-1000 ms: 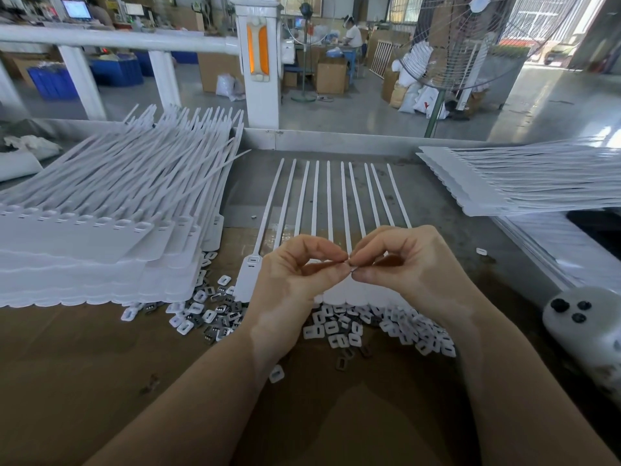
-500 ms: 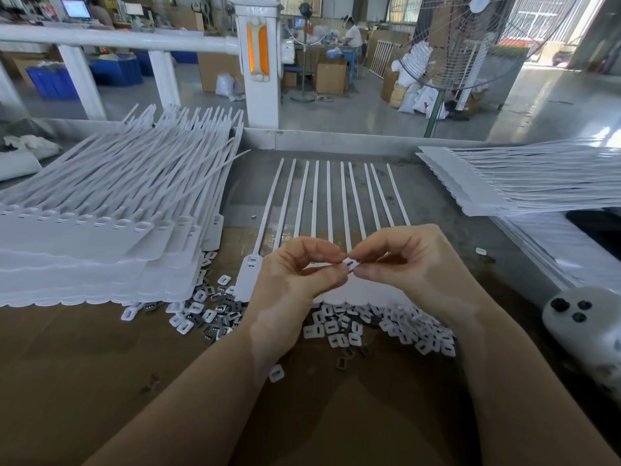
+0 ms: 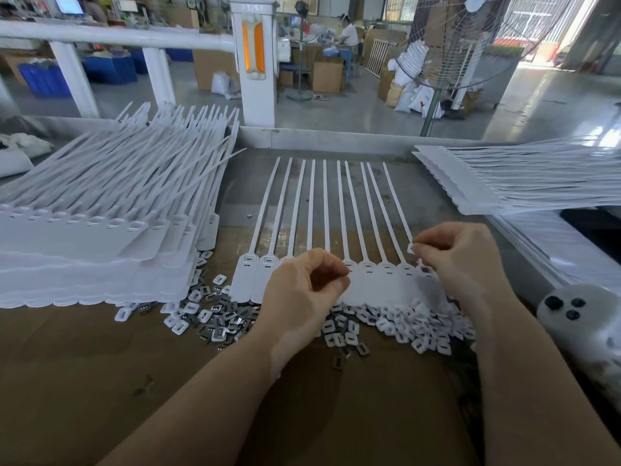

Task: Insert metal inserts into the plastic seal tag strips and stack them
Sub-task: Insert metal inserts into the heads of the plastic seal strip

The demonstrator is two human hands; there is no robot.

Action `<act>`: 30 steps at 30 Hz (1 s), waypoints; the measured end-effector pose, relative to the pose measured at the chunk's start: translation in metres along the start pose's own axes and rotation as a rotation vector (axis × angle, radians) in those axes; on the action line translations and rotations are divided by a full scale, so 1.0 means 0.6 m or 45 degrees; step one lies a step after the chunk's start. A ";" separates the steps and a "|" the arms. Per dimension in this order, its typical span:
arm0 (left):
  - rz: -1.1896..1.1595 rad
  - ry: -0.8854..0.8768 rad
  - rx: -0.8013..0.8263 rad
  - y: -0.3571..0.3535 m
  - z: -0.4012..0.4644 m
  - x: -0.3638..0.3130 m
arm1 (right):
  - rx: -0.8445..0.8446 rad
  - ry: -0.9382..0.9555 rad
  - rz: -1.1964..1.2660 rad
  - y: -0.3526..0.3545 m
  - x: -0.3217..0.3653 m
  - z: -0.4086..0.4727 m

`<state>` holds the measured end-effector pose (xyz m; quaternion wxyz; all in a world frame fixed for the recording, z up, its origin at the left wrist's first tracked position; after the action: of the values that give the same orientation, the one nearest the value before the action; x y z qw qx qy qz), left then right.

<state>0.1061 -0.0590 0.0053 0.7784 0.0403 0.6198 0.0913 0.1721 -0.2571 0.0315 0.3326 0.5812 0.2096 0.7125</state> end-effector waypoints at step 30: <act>0.402 -0.158 0.135 -0.019 -0.003 -0.008 | 0.139 -0.128 -0.486 0.005 -0.022 -0.008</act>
<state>0.1044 -0.0711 0.0073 0.7880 0.1836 0.5604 0.1768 0.1684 -0.2682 0.0232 0.4397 0.5829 0.3374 0.5942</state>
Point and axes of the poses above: each hand's wrist, its own z-axis towards the middle knuckle, its own y-axis out of the back of the hand, x = y × z, the point moved 8 cm from there along z, towards the middle knuckle, and after that the axes turned 8 degrees about -z, right-handed, at the moved point
